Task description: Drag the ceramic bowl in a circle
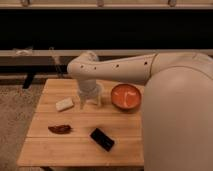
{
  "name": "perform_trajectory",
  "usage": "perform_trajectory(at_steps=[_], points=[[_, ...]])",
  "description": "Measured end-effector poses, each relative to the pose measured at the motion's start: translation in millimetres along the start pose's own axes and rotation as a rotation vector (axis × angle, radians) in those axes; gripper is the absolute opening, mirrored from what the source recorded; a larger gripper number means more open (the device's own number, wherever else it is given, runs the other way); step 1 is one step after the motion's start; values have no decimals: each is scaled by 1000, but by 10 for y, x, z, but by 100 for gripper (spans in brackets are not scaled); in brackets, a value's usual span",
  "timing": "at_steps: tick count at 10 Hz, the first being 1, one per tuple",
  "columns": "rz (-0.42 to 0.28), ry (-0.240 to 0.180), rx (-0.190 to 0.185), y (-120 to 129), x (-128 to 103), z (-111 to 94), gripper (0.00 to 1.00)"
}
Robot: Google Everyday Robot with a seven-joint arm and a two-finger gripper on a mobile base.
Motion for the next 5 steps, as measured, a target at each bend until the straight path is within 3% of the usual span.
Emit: perform_trajectory(at_steps=[2,5], points=[[-27,-3,-8,-424,-327,58,65],[-55,0,-49,-1046,-721,267,65]])
